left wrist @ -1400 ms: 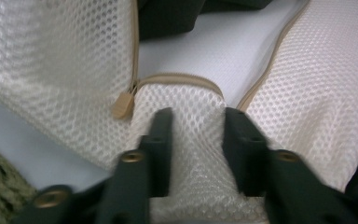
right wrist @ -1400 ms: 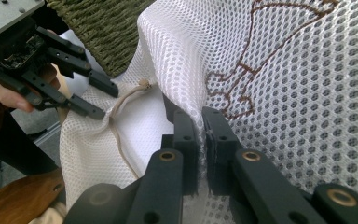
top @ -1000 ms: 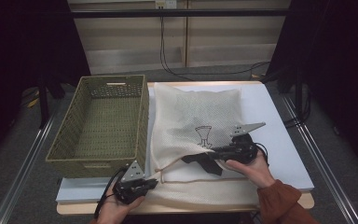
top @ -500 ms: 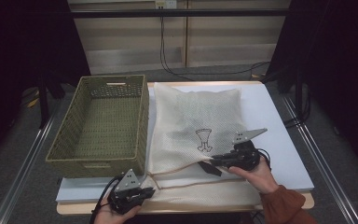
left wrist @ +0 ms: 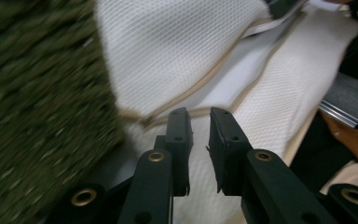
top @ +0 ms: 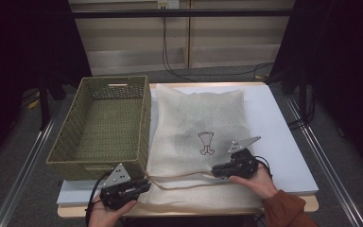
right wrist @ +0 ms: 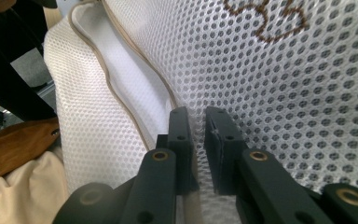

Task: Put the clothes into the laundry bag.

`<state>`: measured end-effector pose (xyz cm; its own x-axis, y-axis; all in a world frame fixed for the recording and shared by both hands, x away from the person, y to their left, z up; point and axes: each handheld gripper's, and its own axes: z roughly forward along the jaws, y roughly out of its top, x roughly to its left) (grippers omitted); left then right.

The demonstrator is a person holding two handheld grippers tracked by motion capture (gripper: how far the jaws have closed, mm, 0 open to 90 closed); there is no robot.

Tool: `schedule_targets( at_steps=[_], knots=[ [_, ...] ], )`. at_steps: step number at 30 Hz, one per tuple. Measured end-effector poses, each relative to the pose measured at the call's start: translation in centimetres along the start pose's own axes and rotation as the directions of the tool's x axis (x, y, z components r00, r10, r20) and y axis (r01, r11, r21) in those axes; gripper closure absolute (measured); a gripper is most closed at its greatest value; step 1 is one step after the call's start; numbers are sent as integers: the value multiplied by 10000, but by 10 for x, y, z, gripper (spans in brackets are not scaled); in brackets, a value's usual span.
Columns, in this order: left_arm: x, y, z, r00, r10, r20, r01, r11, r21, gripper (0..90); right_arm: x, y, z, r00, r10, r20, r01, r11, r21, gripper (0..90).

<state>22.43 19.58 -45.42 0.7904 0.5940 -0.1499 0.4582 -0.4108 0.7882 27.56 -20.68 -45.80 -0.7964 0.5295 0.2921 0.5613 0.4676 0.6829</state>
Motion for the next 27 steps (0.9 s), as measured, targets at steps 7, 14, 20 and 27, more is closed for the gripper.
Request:
schedule_targets(
  at_steps=[7,14,20,27],
  knots=[
    [9,-10,1,9994,-242,-238,248,9993,266,680,-3,-7,5,9998,115,158,-117,9999,109,828],
    [13,-12,14,9995,-304,-55,308,9963,803,644,-6,-10,7,9998,60,190,-65,9996,271,831],
    [12,-10,22,9995,-294,104,280,9928,1164,627,-8,-11,6,10000,-29,66,30,10000,-87,803],
    [9,-8,23,9997,-243,-10,242,9922,1220,849,-5,-8,0,10000,-54,-40,51,9981,-608,717]
  ],
)
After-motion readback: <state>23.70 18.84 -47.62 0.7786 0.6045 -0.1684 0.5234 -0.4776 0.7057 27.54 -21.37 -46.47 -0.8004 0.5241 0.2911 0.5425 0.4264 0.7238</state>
